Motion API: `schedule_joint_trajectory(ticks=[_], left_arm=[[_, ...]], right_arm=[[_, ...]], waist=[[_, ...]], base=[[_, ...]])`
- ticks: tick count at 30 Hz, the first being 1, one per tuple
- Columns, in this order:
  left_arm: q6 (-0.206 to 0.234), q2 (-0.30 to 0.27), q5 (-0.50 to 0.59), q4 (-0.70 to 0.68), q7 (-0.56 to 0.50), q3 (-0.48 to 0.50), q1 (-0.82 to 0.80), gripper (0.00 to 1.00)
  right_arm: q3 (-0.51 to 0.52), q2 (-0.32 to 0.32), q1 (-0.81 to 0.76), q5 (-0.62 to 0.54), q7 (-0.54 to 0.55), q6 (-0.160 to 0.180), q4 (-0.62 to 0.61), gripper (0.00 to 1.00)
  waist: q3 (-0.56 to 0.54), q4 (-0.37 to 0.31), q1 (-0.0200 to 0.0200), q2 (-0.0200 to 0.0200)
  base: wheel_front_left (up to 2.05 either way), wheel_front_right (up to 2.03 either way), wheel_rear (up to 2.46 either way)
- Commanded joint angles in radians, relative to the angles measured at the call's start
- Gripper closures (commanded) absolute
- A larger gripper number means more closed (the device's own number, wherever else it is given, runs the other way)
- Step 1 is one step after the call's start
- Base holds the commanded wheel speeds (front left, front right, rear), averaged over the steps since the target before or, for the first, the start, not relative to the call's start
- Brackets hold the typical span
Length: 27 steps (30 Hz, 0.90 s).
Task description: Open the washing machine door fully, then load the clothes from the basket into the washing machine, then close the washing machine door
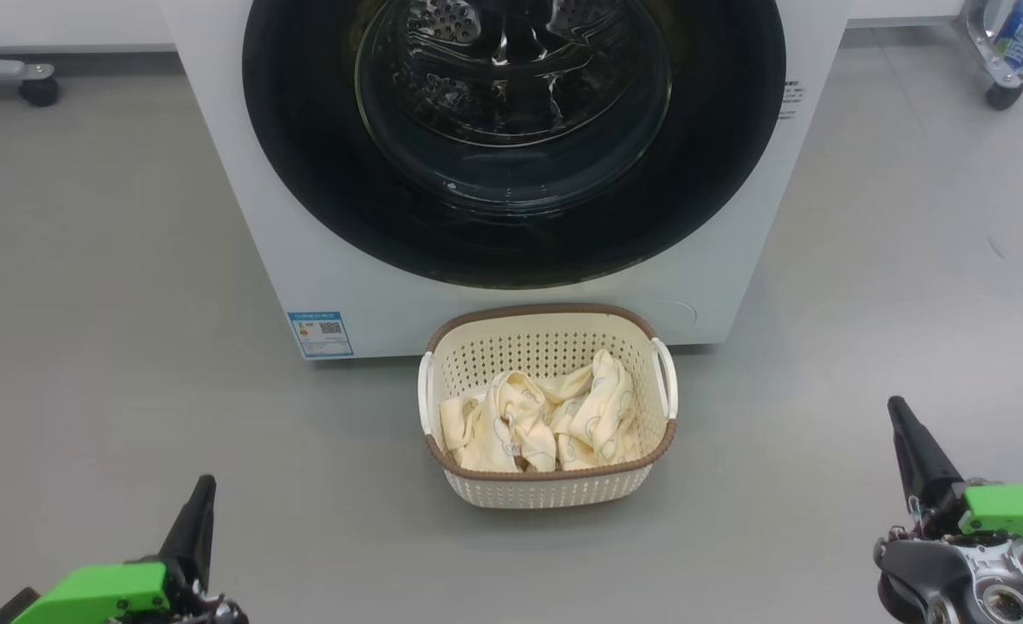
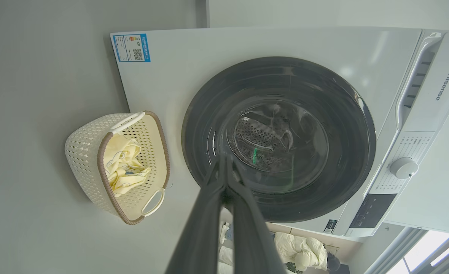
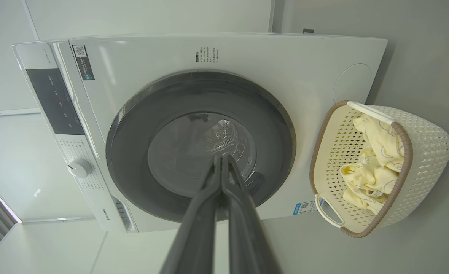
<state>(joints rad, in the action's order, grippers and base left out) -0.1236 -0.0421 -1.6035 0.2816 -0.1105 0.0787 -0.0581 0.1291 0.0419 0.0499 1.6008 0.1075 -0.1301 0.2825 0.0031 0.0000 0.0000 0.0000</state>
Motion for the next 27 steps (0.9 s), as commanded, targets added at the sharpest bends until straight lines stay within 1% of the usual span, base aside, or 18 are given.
schedule_joint_trajectory(ticks=[1, 27], left_arm=[[-0.007, -0.008, -0.005, -0.037, -0.002, 0.035, -0.050, 1.00], [-0.007, -0.008, -0.005, -0.037, -0.002, 0.035, -0.050, 1.00]], right_arm=[[-0.016, 0.008, 0.058, 0.008, 0.006, -0.001, -0.038, 1.00], [-0.016, 0.008, 0.058, 0.008, 0.006, -0.001, -0.038, 1.00]], waist=[[0.000, 0.000, 0.0000, 0.0000], [0.000, 0.000, 0.0000, 0.0000]], base=[[0.00, 0.00, 0.00], [0.00, 0.00, 0.00]])
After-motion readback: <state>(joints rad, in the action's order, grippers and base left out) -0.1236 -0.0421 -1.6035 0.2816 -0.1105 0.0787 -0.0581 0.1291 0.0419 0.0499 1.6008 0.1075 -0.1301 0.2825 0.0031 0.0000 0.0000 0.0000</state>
